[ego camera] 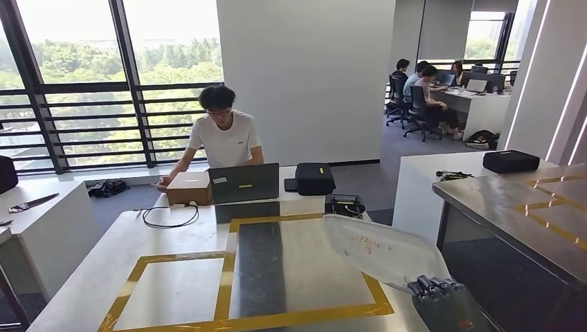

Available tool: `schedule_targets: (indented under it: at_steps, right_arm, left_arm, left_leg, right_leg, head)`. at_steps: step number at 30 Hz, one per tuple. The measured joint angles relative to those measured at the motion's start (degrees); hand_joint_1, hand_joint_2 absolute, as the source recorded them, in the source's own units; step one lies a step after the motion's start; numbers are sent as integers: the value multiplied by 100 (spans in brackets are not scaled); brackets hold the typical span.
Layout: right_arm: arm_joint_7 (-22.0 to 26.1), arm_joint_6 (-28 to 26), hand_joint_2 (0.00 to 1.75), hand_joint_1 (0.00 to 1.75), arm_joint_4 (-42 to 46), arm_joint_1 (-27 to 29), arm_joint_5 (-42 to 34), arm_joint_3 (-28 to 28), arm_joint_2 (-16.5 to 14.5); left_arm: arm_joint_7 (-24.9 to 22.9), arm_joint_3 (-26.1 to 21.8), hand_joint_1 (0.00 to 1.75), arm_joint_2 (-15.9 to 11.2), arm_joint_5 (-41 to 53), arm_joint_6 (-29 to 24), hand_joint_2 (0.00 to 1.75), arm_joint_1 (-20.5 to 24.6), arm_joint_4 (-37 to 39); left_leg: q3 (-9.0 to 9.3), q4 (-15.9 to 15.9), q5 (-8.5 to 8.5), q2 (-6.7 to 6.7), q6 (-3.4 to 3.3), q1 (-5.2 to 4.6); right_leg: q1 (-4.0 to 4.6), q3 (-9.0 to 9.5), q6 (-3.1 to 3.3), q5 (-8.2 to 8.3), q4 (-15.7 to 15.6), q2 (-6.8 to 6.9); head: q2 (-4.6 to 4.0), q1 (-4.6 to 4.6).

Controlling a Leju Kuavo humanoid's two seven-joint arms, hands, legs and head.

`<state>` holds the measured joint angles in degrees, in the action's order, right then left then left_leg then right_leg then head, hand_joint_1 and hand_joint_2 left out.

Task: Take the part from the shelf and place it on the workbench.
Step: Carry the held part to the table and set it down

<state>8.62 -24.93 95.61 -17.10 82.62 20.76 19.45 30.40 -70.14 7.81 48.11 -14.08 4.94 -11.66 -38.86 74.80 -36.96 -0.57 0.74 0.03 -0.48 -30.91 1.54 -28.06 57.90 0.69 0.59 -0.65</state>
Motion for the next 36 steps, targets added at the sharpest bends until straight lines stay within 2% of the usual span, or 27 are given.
schedule_targets:
  at_steps: [1,2,5,6,7,9,10,11,12,14,15,16,17,19,20,21,22,24,26,27,28,30,31,32,34,35,36]
  right_arm:
    - [10,9,175,175,16,36,-20,-8,20]
    - [30,23,175,175,33,61,-53,-20,43]
    - [114,65,175,175,57,70,-175,-62,121]
    - [137,75,175,175,61,62,-203,-71,146]
    - [152,83,175,175,66,51,-219,-76,169]
    - [176,102,175,175,86,25,-239,-82,203]
    - [185,104,175,175,98,12,-249,-85,219]
    - [189,107,175,175,109,3,-259,-88,237]
    - [192,108,175,175,116,0,-266,-92,261]
    - [190,111,175,175,118,11,-272,-97,300]
    - [192,114,175,175,117,23,-272,-98,311]
    - [193,116,175,175,117,32,-272,-98,316]
    - [195,116,175,175,117,37,-273,-98,319]
    - [194,117,175,175,116,40,-273,-98,332]
    - [193,117,175,175,115,40,-274,-98,341]
    - [194,119,175,175,114,39,-274,-98,352]
    - [194,120,175,175,113,33,-274,-98,360]
    - [192,127,175,175,117,9,-279,-99,367]
    - [185,138,175,175,122,-15,-289,-102,368]
    - [180,142,175,175,124,-18,-295,-104,369]
    - [179,144,175,175,123,-15,-303,-105,370]
    - [171,142,175,175,122,7,-318,-107,371]
    - [169,138,175,175,122,22,-326,-107,371]
    - [166,131,175,175,122,36,-333,-107,371]
    - [166,123,175,175,122,54,-346,-108,371]
    - [166,128,175,175,121,55,-347,-109,370]
    - [167,144,175,175,121,53,-344,-109,368]
  left_arm:
    - [-13,1,0,-3,1,-1,0,-11,-1]
    - [-27,1,0,-5,7,-1,0,-19,-1]
    - [-84,9,0,-15,68,-6,0,-37,2]
    - [-108,18,0,-26,88,-10,0,-43,2]
    - [-134,27,0,-38,99,-17,0,-49,2]
    - [-182,38,0,-86,103,-29,0,-53,-7]
    - [-198,39,0,-111,101,-33,0,-53,-13]
    - [-209,39,0,-144,99,-34,0,-51,-20]
    - [-214,40,0,-175,98,-34,0,-48,-28]
    - [-223,40,0,-227,98,-34,0,-41,-38]
    - [-230,40,0,-246,98,-34,0,-44,-42]
    - [-237,40,0,-262,98,-34,0,-50,-44]
    - [-241,40,0,-272,98,-34,0,-56,-46]
    - [-247,40,0,-283,98,-34,0,-62,-48]
    - [-248,40,0,-287,98,-34,0,-58,-49]
    - [-248,41,0,-292,98,-34,0,-54,-50]
    - [-249,42,0,-296,98,-33,0,-56,-50]
    - [-269,41,0,-314,85,-34,0,-64,-56]
    - [-318,40,0,-351,56,5,0,-68,-63]
    - [-347,40,0,-387,33,50,0,-64,-68]
    - [-379,39,0,-431,3,99,0,-60,-69]
    - [-433,28,0,-543,-88,165,0,-69,-81]
    - [-451,10,0,-597,-146,180,0,-82,-89]
    - [-456,-14,0,-642,-195,192,0,-97,-98]
    - [-449,-67,0,-712,-278,221,0,-116,-113]
    - [-434,-93,0,-733,-309,243,0,-116,-117]
    - [-413,-118,0,-745,-338,272,0,-111,-119]
  left_leg:
    - [-91,-76,-6,13,7,6]
    - [-100,-320,139,42,10,11]
    - [42,-1287,1077,292,-39,9]
    - [69,-1425,1270,343,-68,3]
    - [73,-1454,1332,347,-97,-6]
    - [126,-1454,1291,234,-158,-3]
    - [162,-1473,1269,184,-192,6]
    - [210,-1495,1244,133,-227,17]
    - [254,-1510,1212,84,-256,23]
    - [337,-1516,1126,-25,-289,12]
    - [388,-1516,1078,-86,-291,4]
    - [452,-1515,1026,-148,-289,-3]
    - [528,-1515,973,-208,-282,-9]
    - [671,-1516,860,-323,-255,-12]
    - [716,-1513,812,-379,-228,-11]
    - [733,-1516,775,-428,-196,1]
    - [722,-1526,751,-472,-158,18]
    - [744,-1562,709,-528,-76,45]
    - [716,-1401,609,-370,-13,29]
    - [612,-1165,513,-242,9,18]
    - [406,-806,387,-114,26,14]
    - [-81,-96,205,-15,56,20]
    - [-251,68,244,0,65,21]
    - [-301,-2,412,10,68,22]
    - [-103,-706,978,39,49,21]
    - [56,-1092,1182,56,34,10]
    - [178,-1367,1290,68,6,6]
  right_leg:
    - [-7,65,-12,-60,0,36]
    - [-15,142,-27,-127,0,77]
    - [-6,352,-107,-336,20,194]
    - [10,386,-147,-399,20,225]
    - [23,421,-186,-449,10,254]
    - [21,481,-265,-528,-42,301]
    - [9,484,-295,-573,14,258]
    - [-2,404,-322,-659,200,182]
    - [-13,222,-341,-777,525,86]
    - [-16,-375,-356,-998,1388,-22]
    - [-17,-648,-354,-987,1679,-35]
    - [-16,-826,-346,-842,1753,-42]
    - [-16,-884,-331,-573,1584,-57]
    - [-15,-741,-283,82,815,-182]
    - [-10,-635,-257,268,458,-266]
    - [2,-559,-235,347,233,-329]
    - [20,-521,-211,319,151,-363]
    - [34,-451,-158,264,82,-304]
    - [15,-316,-76,217,4,-224]
    - [5,-240,-41,187,-27,-178]
    - [13,-177,-10,144,-36,-135]
    - [21,-76,12,52,-35,-69]
    - [20,-21,10,1,-34,-47]
    - [18,41,5,-51,-34,-31]
    - [11,175,-17,-171,-33,6]
    - [24,225,-40,-236,-25,18]
    - [35,254,-67,-287,-19,25]
  head:
    - [0,1]
    - [0,2]
    - [-2,5]
    - [-3,4]
    - [-4,3]
    - [-5,-8]
    - [-5,-10]
    - [-4,-18]
    - [-4,-23]
    - [-4,-31]
    - [-4,-31]
    - [-4,-31]
    - [-4,-32]
    - [-4,-34]
    - [-6,-38]
    - [-6,-36]
    - [-7,-38]
    - [-5,-37]
    - [-4,-33]
    - [-4,-28]
    - [-4,-25]
    - [-4,-22]
    - [-4,-22]
    - [-4,-22]
    - [-4,-21]
    - [-5,-19]
    - [-5,-18]
